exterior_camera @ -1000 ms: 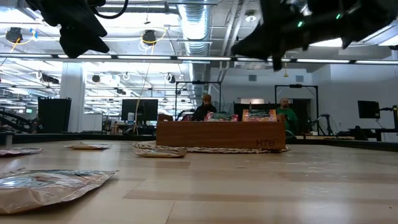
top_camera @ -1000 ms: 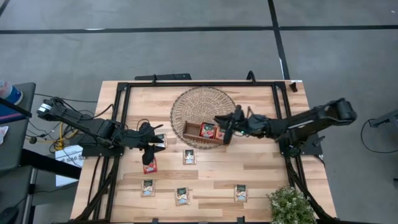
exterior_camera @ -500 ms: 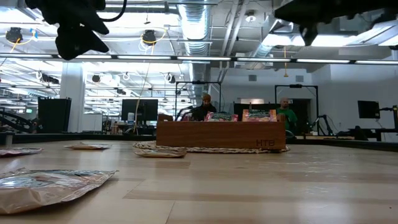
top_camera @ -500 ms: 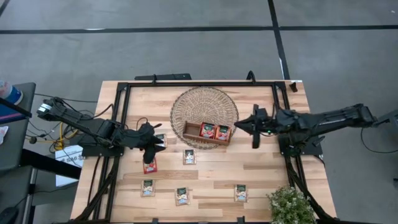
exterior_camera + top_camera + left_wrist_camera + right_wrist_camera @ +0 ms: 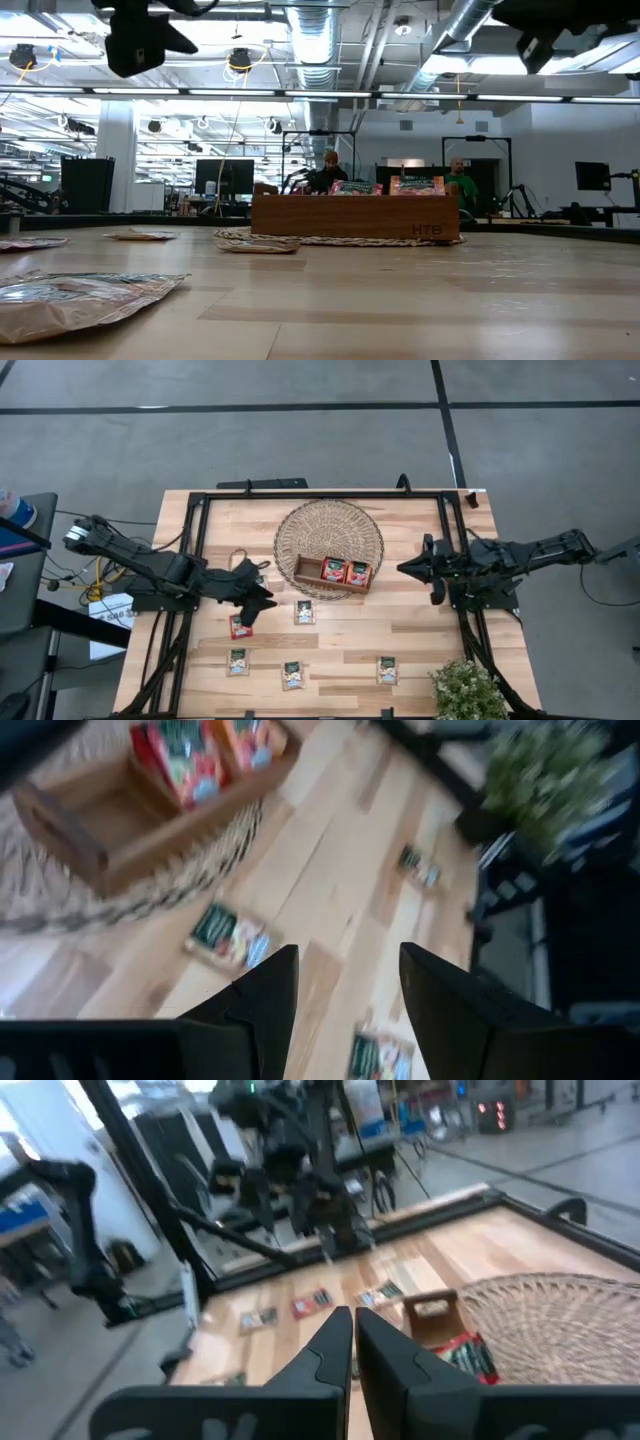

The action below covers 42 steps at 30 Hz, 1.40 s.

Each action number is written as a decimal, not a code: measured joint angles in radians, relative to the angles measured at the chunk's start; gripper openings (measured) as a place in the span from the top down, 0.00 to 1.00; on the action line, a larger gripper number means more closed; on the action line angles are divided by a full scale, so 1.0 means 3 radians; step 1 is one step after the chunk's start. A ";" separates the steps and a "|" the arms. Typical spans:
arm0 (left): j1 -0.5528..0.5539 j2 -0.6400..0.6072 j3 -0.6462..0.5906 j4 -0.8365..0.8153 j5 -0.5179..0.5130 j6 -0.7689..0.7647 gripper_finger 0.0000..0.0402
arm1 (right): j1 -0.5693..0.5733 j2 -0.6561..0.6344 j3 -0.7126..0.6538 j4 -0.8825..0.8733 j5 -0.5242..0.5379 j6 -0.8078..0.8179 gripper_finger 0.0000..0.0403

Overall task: Pick & Place Tea
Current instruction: Put the red tea bag into the middle section of the wooden organizer

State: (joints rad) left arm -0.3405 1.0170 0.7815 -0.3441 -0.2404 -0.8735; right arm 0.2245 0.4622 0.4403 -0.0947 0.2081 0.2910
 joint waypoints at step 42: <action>0.0001 0.1518 0.0484 -0.2464 0.0966 0.0052 0.58 | 0.0675 -0.1197 -0.1444 0.1851 0.0005 -0.0184 0.98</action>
State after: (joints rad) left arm -0.3401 1.4723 0.9267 -1.0832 0.0494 -0.8578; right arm 0.4271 0.1032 0.0071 0.4607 0.2095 0.2359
